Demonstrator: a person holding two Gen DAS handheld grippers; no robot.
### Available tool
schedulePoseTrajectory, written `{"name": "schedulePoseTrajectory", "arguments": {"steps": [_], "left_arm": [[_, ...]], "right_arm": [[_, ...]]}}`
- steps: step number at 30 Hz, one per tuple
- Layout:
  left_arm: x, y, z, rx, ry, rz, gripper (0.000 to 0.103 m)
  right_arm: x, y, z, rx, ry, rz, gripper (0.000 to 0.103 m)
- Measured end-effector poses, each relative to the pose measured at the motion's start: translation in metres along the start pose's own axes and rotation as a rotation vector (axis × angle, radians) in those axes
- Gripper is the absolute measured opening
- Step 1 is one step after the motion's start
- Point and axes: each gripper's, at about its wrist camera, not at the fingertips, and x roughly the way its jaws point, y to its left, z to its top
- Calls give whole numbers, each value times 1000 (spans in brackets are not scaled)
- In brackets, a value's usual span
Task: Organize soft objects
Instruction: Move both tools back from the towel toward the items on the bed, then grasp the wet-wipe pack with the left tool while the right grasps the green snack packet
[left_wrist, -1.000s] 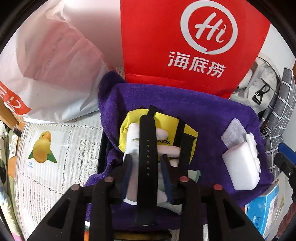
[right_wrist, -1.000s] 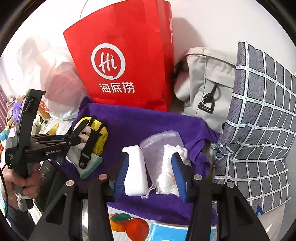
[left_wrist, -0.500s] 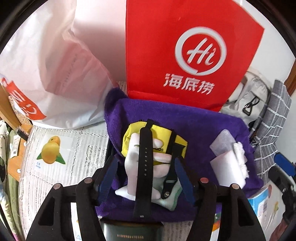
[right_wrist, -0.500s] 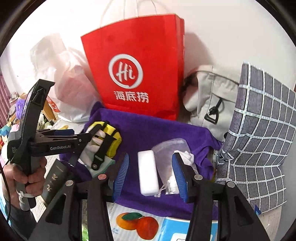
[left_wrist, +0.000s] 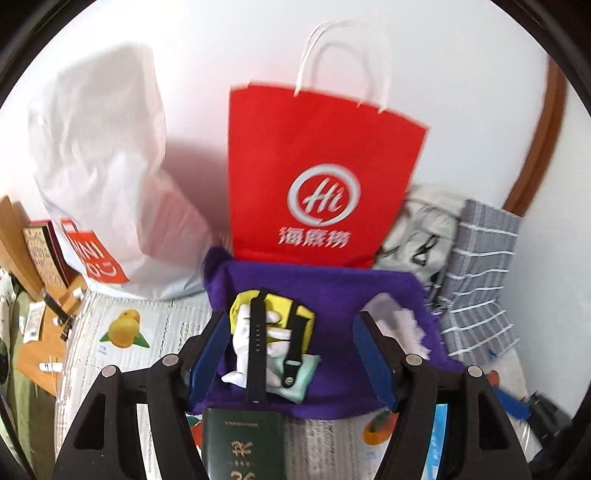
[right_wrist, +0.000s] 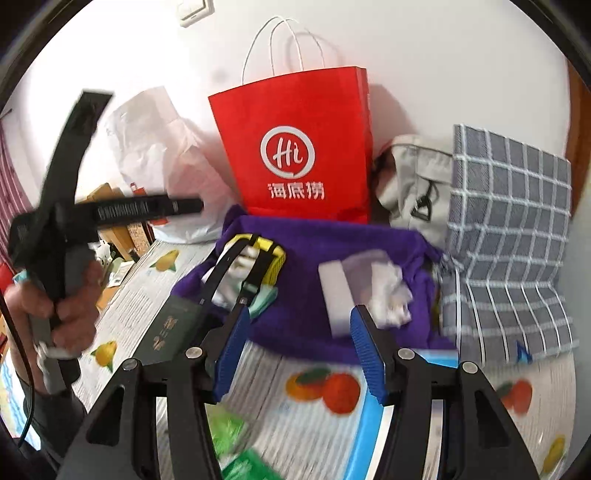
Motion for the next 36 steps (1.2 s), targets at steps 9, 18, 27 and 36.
{"name": "schedulePoseTrajectory", "arguments": {"steps": [9, 18, 27, 36], "left_arm": [[-51, 33, -44, -62, -9, 18, 80], [-79, 70, -114, -89, 32, 73, 80], [-84, 86, -168, -115, 61, 46, 80], [-74, 91, -201, -129, 87, 38, 84]], "right_arm": [[-28, 13, -68, 57, 54, -9, 73], [-27, 26, -127, 108, 123, -10, 73], [-15, 44, -164, 109, 175, -18, 74], [12, 54, -183, 159, 238, -20, 75]]}}
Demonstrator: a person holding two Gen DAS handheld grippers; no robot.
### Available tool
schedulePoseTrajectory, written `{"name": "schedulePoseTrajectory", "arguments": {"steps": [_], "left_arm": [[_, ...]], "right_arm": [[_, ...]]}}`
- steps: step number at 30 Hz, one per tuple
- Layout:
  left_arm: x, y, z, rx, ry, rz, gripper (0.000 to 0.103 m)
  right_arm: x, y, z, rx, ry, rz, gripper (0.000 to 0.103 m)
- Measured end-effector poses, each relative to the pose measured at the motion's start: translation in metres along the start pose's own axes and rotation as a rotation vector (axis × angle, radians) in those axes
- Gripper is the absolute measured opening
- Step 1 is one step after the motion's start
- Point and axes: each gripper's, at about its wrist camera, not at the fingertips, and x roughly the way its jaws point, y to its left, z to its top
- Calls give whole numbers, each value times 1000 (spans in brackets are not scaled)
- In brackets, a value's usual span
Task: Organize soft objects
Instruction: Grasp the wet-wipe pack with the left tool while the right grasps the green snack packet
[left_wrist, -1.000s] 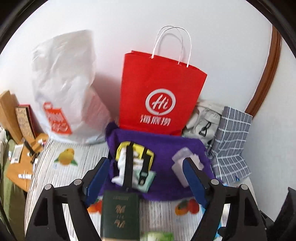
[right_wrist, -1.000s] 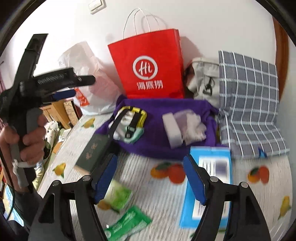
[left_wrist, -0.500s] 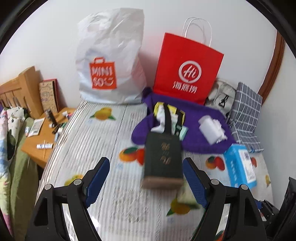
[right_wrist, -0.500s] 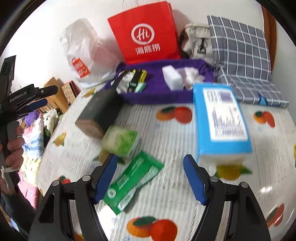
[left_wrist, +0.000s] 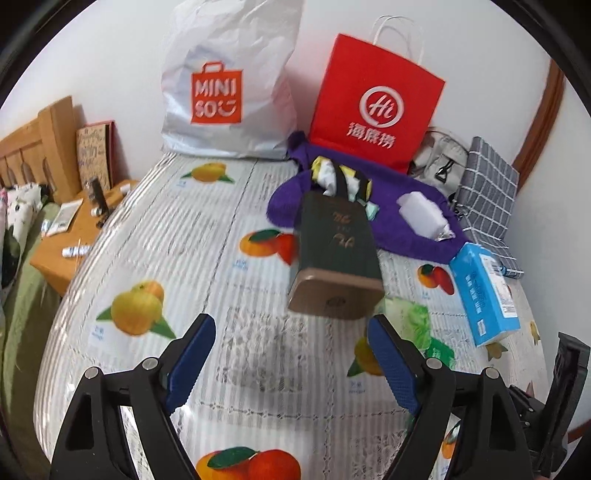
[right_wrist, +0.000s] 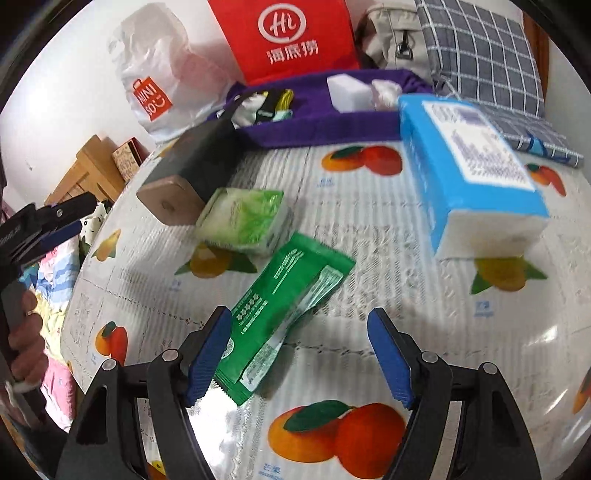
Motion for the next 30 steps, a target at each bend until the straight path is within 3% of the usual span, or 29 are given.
{"name": "schedulePoseTrajectory", "arguments": {"steps": [3, 7, 13, 14, 16, 17, 20, 24, 30], "left_arm": [[7, 6, -6, -17, 23, 35, 84], [15, 11, -12, -14, 43, 56, 84], [22, 12, -17, 17, 75, 57, 84], [22, 11, -17, 17, 74, 65, 84], [22, 8, -19, 26, 60, 77, 84], [22, 6, -20, 34, 57, 76, 84], [24, -3, -22, 55, 61, 56, 84], [27, -22, -27, 107, 62, 12, 84], [47, -61, -35, 162, 128, -70, 84]], "right_arm": [[8, 8, 0, 1, 9, -4, 75], [16, 22, 2, -1, -12, -39, 85], [31, 41, 4, -76, -34, -131, 83], [33, 45, 4, -109, -31, -167, 81], [33, 47, 1, -154, -40, -213, 68], [31, 44, 1, -162, -43, -208, 66], [23, 30, 0, -168, -45, -199, 43], [11, 4, -1, -132, -46, -145, 35], [-6, -29, -14, -120, -63, -148, 35]]}}
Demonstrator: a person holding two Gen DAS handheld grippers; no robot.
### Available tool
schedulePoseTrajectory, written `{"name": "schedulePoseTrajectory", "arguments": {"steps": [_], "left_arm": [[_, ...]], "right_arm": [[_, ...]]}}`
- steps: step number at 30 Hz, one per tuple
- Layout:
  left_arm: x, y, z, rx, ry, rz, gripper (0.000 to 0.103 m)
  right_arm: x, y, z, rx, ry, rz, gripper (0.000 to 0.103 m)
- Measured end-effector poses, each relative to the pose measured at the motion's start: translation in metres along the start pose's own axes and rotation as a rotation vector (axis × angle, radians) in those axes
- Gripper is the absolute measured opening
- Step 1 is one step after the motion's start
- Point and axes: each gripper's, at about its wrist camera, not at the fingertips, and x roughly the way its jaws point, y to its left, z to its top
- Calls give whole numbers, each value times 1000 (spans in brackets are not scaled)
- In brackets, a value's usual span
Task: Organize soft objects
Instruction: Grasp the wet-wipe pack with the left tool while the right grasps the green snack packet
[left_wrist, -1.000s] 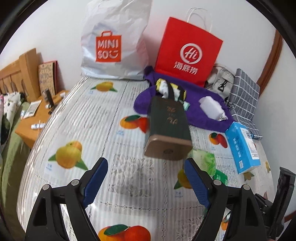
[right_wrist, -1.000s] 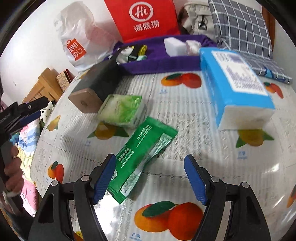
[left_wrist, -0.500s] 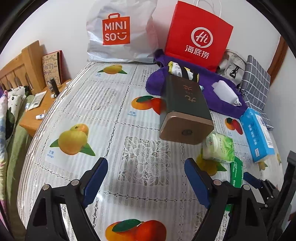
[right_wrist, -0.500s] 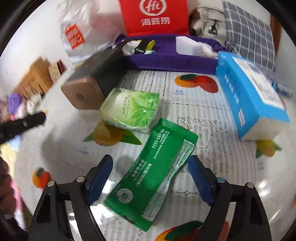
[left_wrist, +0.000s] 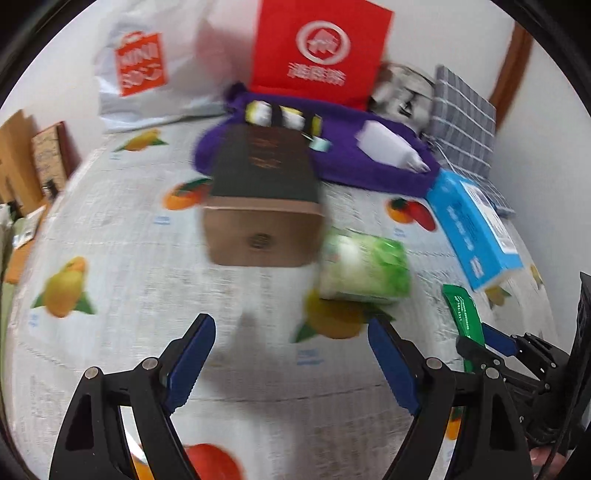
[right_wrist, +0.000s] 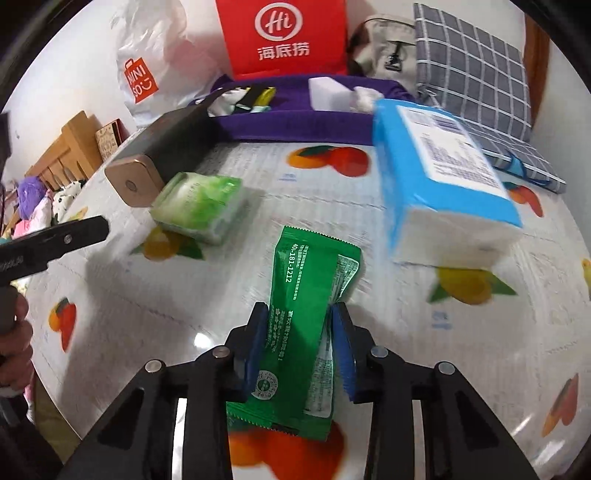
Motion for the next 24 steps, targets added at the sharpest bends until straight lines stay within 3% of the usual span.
{"name": "schedulePoseTrajectory", "arguments": {"steps": [7, 17, 22, 24], "left_arm": [[18, -32, 8, 30, -1, -20, 84], [50, -71, 18, 144, 22, 84, 84], [68, -76, 20, 150, 38, 140, 85], [68, -74, 20, 131, 24, 120, 85]], "right_arm": [[-12, -18, -18, -28, -29, 27, 36], [-21, -42, -29, 11, -57, 64, 35], [-20, -46, -31, -5, -76, 37, 36], [-20, -48, -31, 4, -87, 43, 38]]}}
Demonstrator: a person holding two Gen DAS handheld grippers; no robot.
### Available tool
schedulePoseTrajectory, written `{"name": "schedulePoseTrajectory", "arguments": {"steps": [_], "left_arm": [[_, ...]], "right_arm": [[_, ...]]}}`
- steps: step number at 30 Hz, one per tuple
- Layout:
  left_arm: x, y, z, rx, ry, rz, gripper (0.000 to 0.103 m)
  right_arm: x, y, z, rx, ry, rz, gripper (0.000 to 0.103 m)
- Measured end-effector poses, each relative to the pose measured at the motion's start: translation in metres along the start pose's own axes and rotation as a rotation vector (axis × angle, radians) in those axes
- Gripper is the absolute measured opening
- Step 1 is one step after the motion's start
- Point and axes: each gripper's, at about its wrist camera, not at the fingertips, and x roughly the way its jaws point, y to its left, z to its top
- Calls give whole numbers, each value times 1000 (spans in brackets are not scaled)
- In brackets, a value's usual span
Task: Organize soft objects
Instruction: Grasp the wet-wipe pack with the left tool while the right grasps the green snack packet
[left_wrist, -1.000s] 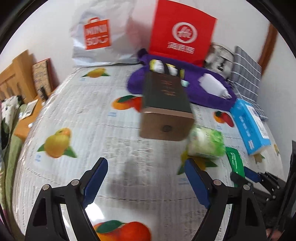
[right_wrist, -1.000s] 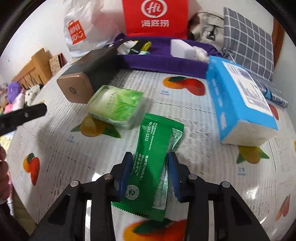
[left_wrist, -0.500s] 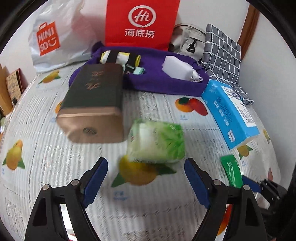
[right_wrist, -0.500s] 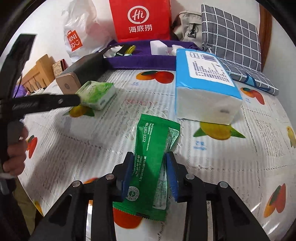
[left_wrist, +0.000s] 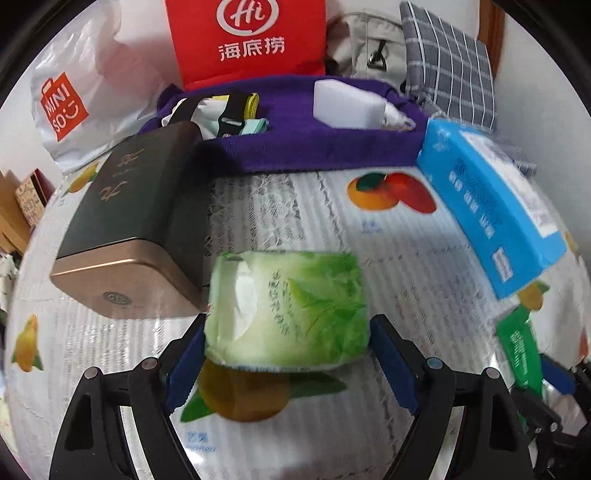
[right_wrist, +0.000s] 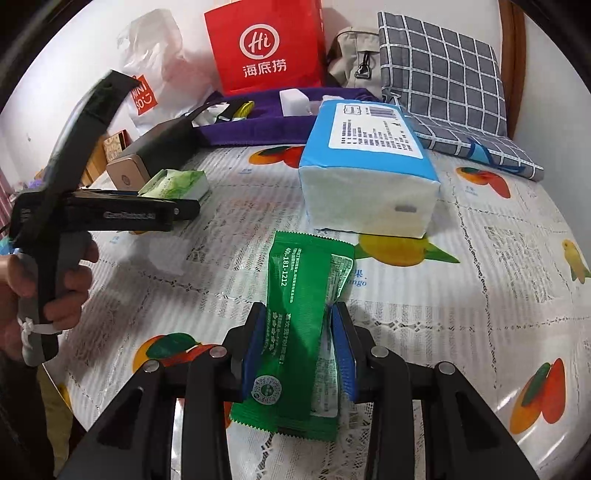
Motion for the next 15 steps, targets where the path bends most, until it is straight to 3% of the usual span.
{"name": "schedulePoseTrajectory", "arguments": {"steps": [3, 5, 8, 13, 15], "left_arm": [[1, 3, 1, -28, -12, -2, 85], [3, 0, 2, -9, -5, 0, 92], [7, -3, 4, 18, 18, -12, 99], [6, -5, 2, 27, 5, -12, 100], [4, -4, 0, 28, -5, -7, 90]], "right_arm": [[1, 0, 0, -6, -14, -6, 41], [1, 1, -1, -24, -23, -19, 43], [2, 5, -2, -34, -31, -5, 55], [5, 13, -2, -62, -23, -25, 64], [5, 12, -1, -52, -22, -22, 64]]}}
